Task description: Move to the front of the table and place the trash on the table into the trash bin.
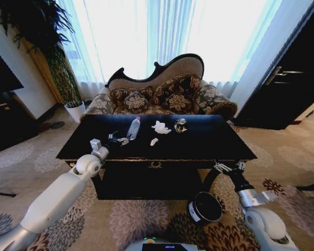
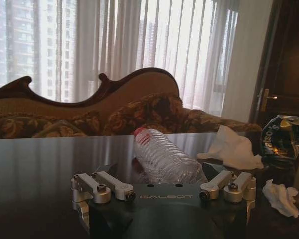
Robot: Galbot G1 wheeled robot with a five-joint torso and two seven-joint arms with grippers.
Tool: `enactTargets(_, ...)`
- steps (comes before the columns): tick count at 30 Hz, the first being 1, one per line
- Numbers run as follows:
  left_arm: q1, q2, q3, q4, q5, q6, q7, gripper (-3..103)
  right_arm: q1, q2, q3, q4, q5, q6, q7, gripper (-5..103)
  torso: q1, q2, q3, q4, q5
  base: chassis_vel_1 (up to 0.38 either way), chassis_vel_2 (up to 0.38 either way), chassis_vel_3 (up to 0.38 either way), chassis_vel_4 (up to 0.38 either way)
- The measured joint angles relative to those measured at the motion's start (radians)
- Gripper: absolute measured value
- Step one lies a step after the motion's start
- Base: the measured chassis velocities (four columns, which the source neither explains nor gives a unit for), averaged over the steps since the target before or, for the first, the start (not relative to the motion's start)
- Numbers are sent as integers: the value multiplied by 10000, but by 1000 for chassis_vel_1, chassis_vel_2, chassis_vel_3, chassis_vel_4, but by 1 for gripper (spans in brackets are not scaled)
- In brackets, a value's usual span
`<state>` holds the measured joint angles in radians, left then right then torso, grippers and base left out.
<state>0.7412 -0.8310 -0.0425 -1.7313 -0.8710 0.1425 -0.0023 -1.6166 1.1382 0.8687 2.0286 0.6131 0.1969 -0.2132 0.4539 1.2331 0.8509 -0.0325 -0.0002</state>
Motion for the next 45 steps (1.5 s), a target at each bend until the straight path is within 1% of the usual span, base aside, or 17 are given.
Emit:
enactTargets(7, -318, -237, 189, 590, 51, -45, 92, 93, -192, 143, 106, 35, 11, 12, -18, 100, 0, 1, 0, 1, 0, 0, 0, 0, 0)
enactTargets(9, -384, -319, 226, 685, 52, -48, 95, 97, -196, 143, 114, 35, 13, 15, -19, 100, 0, 1, 0, 0, 0, 0, 0, 0, 0)
enactTargets(13, -503, -481, 314, 816, 61, -51, 93, 93, -185, 142, 114, 41, 15, 14, -18, 100, 0, 1, 0, -1, 0, 0, 0, 0, 0)
enactTargets(18, -581, -565, 379, 960, 129, -67, 86, 82, -182, 142, 108, 43, 19, 8, -18, 100, 0, 1, 0, 0, 0, 0, 0, 0, 0)
enactTargets(19, -603, -582, 389, 1002, 152, -75, 85, 76, -180, 142, 105, 29, 23, 6, -18, 100, 0, 1, 0, 0, 0, 0, 0, 0, 0)
enactTargets(20, -620, -594, 395, 1035, 168, -81, 82, 76, -176, 143, 98, 18, 26, 3, -18, 100, 0, 1, 0, 0, 0, 0, 0, 0, 0)
enactTargets(23, -657, -605, 413, 1092, 253, -102, 69, 60, -153, 181, 59, 8, 27, -5, -18, 100, 0, 1, 0, 0, 1, 0, 0, 0, 0)
enactTargets(24, -657, -605, 413, 1092, 253, -102, 69, 60, -153, 181, 59, 8, 27, -5, -18, 100, 0, 1, 0, 0, 1, 0, 0, 0, 0)
enactTargets(30, -534, -540, 389, 901, 416, -139, -49, 45, -130, 260, 0, 8, 20, -12, -18, 100, 0, 1, 0, -1, -2, 0, 0, 0, 0)
enactTargets(33, -231, -207, 156, 94, 224, -64, -147, 38, -142, 256, 6, 25, -58, -10, -19, 100, 0, 0, 0, 0, -1, 0, 0, 0, 0)
enactTargets(34, -231, -207, 156, 94, 224, -64, -147, 38, -142, 256, 6, 25, -58, -10, -19, 100, 0, 0, 0, 0, -1, 0, 0, 0, 0)
enactTargets(36, -18, 49, 15, -628, -57, 54, -197, 38, -163, 238, 43, 57, -214, 17, -11, 100, 0, 0, 0, 0, 0, 0, 0, 0, 0)
enactTargets(39, 411, 561, -289, -2273, -1037, 372, -506, 38, -171, 182, 149, 108, -778, 153, 99, 100, -1, 2, -1, 1, 2, 0, 0, 0, 0)
enactTargets(40, 411, 561, -289, -2273, -1037, 372, -506, 38, -171, 182, 149, 108, -778, 153, 99, 100, -1, 2, -1, 1, 2, 0, 0, 0, 0)
enactTargets(42, 582, 758, -390, -3011, -1704, 539, -808, 38, -168, 157, 222, 137, -1195, 243, 191, 100, -1, 2, -2, 1, 2, 0, 0, 0, 0)
enactTargets(44, 677, 889, -404, -3750, -2505, 686, -1251, 38, -162, 144, 336, 172, -1967, 364, 345, 100, -2, 1, -2, 1, 2, 0, 0, 0, 0)
enactTargets(45, 676, 908, -255, -4423, -3245, 801, -1721, 38, -129, 151, 457, 205, -3173, 470, 588, 100, -1, 1, -2, 1, 2, 0, 0, 0, 0)
